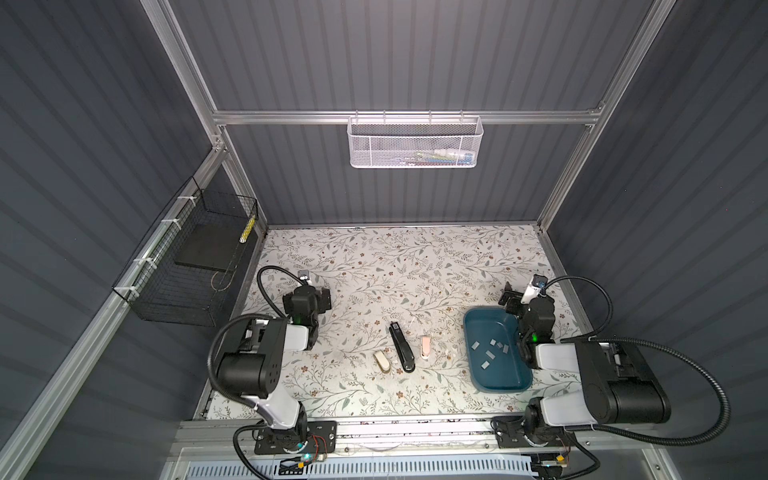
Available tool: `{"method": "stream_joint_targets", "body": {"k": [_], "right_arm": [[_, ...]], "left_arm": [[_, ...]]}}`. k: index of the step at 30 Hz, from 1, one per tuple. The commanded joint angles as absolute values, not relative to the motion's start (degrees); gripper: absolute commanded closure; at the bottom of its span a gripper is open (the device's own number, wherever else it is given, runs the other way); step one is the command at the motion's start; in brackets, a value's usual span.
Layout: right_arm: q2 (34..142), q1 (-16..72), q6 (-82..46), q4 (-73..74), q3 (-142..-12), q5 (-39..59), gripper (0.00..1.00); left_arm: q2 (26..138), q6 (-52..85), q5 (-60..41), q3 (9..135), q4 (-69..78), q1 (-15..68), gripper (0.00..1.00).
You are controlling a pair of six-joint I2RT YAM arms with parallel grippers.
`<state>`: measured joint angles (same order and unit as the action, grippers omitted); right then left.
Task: Load the staples into the stapler
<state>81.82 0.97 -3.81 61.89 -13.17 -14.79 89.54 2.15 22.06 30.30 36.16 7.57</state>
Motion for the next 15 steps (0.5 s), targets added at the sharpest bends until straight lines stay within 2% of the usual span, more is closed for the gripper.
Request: {"method": "stream_joint_targets", "body": {"k": [1, 2, 5, 7, 8, 12, 15], "right_arm": [[81.74, 3.39, -0.53, 67.99, -12.13, -18.47, 0.01], [81.66, 3.41, -0.53, 68.03, -12.05, -18.46, 0.01], [81.56, 3.25, -0.57, 68.35, -12.00, -18.54, 0.01], [75.96, 6.59, 0.91, 64.06, -12.79, -29.12, 0.01], [71.25, 7.06, 1.18, 58.39, -13.43, -28.81, 0.01], [51.80, 6.95, -8.05, 33.80, -19.18, -23.97, 0.01], [41.56, 6.36, -22.71, 7.09, -29.09, -15.25, 0.01]], "left_arm": [[80.20, 6.92, 29.29, 37.58, 17.13, 9.69, 0.00], [77.52, 8.33, 28.10, 37.96, 15.63, 9.75, 0.00], [66.03, 9.58, 12.68, 40.58, 9.69, 9.82, 0.00], [60.26, 11.06, 5.30, 44.27, 6.38, 9.84, 0.00], [58.95, 11.89, 4.18, 46.37, 4.39, 9.80, 0.00], [58.54, 17.67, 3.75, 54.50, -4.17, 9.76, 0.00], [60.24, 26.00, 15.61, 59.79, -13.55, 9.50, 0.00]]}}
